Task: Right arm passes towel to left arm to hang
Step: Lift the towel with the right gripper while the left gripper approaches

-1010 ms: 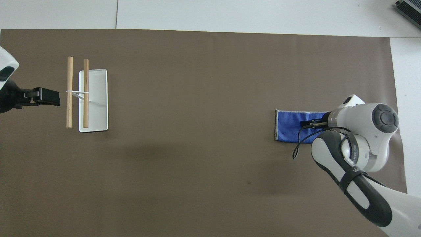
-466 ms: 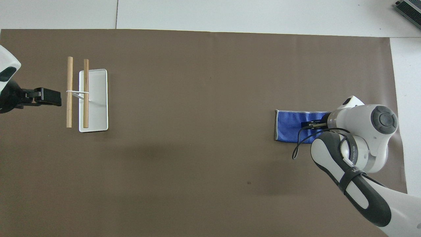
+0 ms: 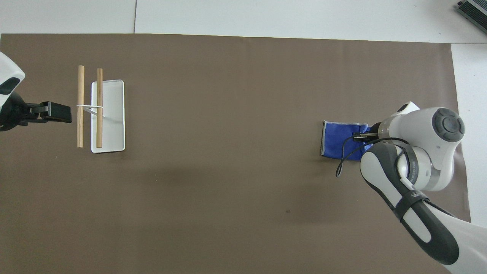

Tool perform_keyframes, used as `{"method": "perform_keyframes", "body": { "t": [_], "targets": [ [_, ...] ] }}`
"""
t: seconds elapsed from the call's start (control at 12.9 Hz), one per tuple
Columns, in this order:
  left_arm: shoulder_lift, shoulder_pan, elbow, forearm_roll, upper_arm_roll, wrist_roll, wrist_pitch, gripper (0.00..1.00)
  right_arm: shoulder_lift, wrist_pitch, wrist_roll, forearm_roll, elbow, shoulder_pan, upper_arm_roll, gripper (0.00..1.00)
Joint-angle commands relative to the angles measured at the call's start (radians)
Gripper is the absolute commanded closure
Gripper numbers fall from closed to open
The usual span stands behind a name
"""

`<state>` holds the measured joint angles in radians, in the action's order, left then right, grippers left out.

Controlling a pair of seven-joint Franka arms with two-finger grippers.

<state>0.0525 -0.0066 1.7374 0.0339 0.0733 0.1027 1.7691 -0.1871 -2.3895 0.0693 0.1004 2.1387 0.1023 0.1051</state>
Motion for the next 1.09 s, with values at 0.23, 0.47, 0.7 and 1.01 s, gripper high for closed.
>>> {"method": "perform_keyframes", "body": {
  "t": [0.23, 0.47, 0.7, 1.01],
  "targets": [
    [0.030, -0.001, 0.047, -0.099, -0.019, 0.038, 0.020, 0.00, 0.032, 0.153, -0.068, 0.132, -0.164, -0.003, -0.044, 1.00],
    [0.064, -0.001, 0.143, -0.155, -0.015, 0.304, 0.154, 0.00, 0.028, 0.181, -0.164, 0.251, -0.262, -0.003, -0.096, 1.00],
    [0.092, -0.007, 0.212, -0.274, -0.006, 0.546, 0.234, 0.00, 0.023, 0.182, -0.307, 0.430, -0.330, -0.003, -0.143, 1.00],
    [0.099, -0.007, 0.264, -0.341, 0.121, 1.059, 0.429, 0.00, 0.020, 0.144, -0.422, 0.728, -0.349, 0.028, -0.157, 1.00]
  ]
}}
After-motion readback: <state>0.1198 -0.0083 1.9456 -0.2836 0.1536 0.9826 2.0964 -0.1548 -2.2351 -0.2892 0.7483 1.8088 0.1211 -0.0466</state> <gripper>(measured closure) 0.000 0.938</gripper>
